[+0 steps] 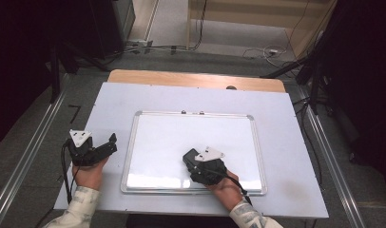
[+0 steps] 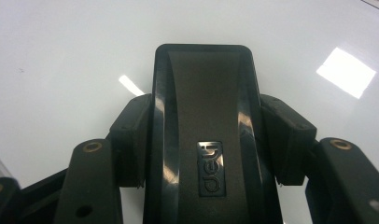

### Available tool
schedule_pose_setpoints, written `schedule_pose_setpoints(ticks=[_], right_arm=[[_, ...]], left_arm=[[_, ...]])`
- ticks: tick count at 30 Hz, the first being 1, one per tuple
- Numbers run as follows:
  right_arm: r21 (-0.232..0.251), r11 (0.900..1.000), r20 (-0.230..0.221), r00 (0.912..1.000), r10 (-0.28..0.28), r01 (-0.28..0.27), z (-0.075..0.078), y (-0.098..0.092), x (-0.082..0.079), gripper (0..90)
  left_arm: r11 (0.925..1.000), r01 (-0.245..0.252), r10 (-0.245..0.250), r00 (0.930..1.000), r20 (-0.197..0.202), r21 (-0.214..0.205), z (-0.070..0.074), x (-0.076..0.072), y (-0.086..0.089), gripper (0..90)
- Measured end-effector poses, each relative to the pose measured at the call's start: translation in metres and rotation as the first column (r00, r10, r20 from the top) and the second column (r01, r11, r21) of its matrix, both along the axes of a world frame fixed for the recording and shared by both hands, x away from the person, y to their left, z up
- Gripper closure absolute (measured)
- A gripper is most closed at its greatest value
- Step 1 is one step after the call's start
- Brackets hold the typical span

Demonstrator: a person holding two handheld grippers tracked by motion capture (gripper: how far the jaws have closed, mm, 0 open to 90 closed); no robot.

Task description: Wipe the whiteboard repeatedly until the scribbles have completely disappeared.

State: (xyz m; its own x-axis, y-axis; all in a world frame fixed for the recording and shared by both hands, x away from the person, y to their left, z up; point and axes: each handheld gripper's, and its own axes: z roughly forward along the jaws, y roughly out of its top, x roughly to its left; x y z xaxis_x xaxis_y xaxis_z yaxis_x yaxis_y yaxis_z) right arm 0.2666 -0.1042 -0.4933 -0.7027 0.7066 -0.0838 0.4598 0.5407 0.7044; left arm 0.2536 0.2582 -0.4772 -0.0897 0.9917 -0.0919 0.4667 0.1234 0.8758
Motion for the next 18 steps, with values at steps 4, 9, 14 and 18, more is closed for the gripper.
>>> schedule_pose_setpoints(ticks=[4, 9, 14, 18], right_arm=[[-0.001, 1.0000, 0.002, 1.0000, -0.008, 0.008, 0.000, -0.009, 0.001, 39.4], [-0.001, 0.9997, 0.003, 0.9997, -0.024, 0.024, 0.000, -0.019, 0.003, 39.4], [-0.004, 0.9991, 0.004, 0.9991, -0.043, 0.043, 0.000, -0.030, 0.005, 39.4], [-0.003, 0.9985, 0.000, 0.9985, -0.054, 0.054, 0.000, -0.035, 0.005, 39.4]], left_arm=[[1.0000, 0.003, -0.003, 1.0000, 0.001, 0.000, 0.000, 0.000, -0.001, 10.1], [1.0000, -0.001, 0.001, 1.0000, 0.000, 0.000, 0.000, 0.000, 0.000, 10.1], [1.0000, 0.000, 0.000, 1.0000, 0.000, 0.001, 0.000, 0.000, -0.001, 10.1], [1.0000, -0.001, 0.001, 1.0000, -0.002, 0.000, 0.000, 0.000, -0.001, 10.1]])
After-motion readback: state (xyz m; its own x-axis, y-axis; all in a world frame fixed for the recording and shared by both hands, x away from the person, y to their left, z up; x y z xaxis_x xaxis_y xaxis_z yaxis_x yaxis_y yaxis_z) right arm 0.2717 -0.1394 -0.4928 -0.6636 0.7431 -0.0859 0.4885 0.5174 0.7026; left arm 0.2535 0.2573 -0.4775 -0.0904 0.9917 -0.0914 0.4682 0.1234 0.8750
